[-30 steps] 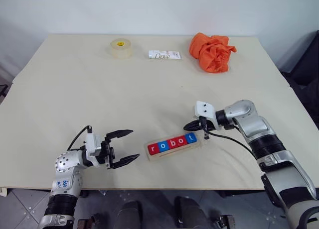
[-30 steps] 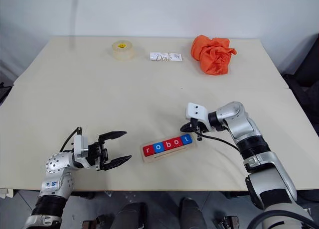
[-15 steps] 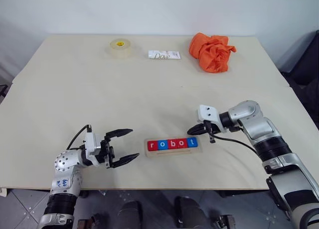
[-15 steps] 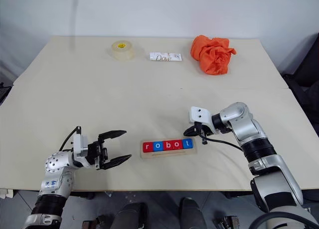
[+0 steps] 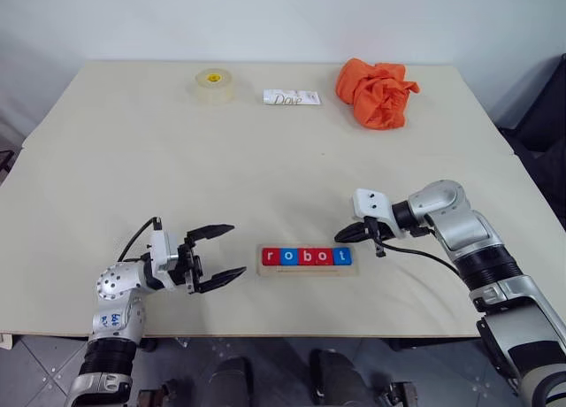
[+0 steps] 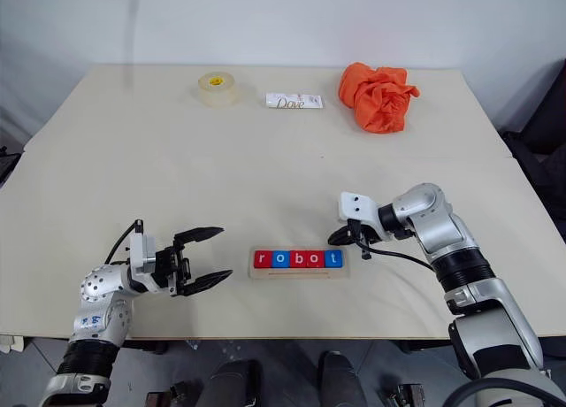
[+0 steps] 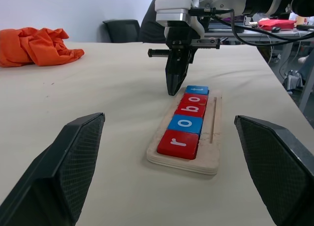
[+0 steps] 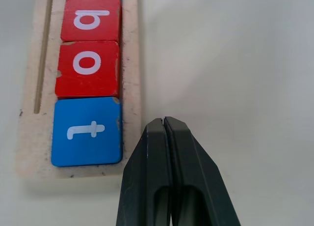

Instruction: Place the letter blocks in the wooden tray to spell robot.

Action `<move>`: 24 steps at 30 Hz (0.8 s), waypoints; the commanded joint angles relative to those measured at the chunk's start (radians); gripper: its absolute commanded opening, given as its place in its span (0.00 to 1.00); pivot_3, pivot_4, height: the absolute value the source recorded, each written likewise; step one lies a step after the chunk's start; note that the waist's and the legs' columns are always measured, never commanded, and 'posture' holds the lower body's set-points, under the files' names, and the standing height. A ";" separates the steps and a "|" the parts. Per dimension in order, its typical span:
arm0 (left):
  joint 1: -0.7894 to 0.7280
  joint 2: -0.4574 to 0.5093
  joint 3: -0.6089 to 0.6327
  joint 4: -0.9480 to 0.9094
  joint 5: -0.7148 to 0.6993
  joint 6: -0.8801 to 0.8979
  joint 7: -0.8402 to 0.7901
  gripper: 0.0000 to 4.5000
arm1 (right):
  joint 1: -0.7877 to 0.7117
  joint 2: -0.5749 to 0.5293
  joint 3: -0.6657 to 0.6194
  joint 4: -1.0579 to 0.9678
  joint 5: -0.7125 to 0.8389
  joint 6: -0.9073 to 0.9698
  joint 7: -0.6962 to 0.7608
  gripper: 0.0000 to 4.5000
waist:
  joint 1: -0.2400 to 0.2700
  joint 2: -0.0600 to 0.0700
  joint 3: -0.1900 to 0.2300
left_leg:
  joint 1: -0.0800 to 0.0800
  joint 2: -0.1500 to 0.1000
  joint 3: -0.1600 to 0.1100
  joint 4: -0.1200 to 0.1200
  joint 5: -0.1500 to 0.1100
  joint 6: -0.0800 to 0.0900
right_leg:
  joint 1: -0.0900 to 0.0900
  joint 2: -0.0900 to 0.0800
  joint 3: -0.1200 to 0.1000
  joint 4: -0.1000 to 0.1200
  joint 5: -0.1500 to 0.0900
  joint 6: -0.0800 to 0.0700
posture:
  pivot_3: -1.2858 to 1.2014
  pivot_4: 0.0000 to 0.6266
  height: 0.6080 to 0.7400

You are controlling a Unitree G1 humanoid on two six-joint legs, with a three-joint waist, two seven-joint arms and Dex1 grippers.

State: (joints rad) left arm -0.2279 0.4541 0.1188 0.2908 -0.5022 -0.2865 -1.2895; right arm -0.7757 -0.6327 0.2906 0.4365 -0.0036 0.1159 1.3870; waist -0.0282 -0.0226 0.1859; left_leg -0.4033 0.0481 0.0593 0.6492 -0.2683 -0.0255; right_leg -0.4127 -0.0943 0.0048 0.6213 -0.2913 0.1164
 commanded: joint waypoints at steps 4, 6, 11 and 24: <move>-0.010 0.045 0.045 -0.011 -0.027 0.023 -0.003 1.00 | 0.013 -0.053 -0.134 -0.075 0.076 0.015 -0.058 0.01 | 0.000 0.000 0.000 | 0.000 0.000 0.000 0.000 0.000 0.000 | 0.000 0.000 0.000 0.000 0.000 0.000 | 0.52 0.24 1.00; -0.018 0.052 0.055 -0.015 -0.024 0.043 0.018 1.00 | 0.046 -0.073 -0.163 -0.107 0.092 0.015 -0.069 0.01 | 0.000 0.000 0.000 | 0.000 0.000 0.000 -0.001 0.000 0.000 | 0.000 0.000 0.000 -0.001 0.000 0.000 | 0.52 0.24 1.00; -0.026 0.079 0.064 -0.014 0.059 0.051 0.129 1.00 | 0.170 -0.145 -0.279 -0.190 0.246 0.090 0.021 0.21 | 0.003 0.000 0.000 | 0.000 0.000 0.000 -0.001 0.000 0.000 | 0.000 -0.001 0.000 -0.001 0.000 0.000 | 0.52 0.24 1.00; -0.034 0.152 0.102 -0.030 0.002 0.096 0.055 1.00 | 0.387 -0.257 -0.473 -0.154 0.457 -0.031 0.198 0.98 | -0.002 0.000 0.000 | 0.003 0.001 0.001 -0.001 0.001 -0.001 | 0.001 0.002 0.001 0.000 0.000 0.000 | 0.52 0.24 1.00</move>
State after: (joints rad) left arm -0.2534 0.5917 0.1945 0.2738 -0.4713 -0.1861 -1.2180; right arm -0.3800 -0.8800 -0.1369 0.2705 0.4042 0.1036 1.5262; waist -0.0297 -0.0225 0.1860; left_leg -0.4006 0.0492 0.0603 0.6485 -0.2678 -0.0264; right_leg -0.4115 -0.0928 0.0058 0.6214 -0.2911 0.1167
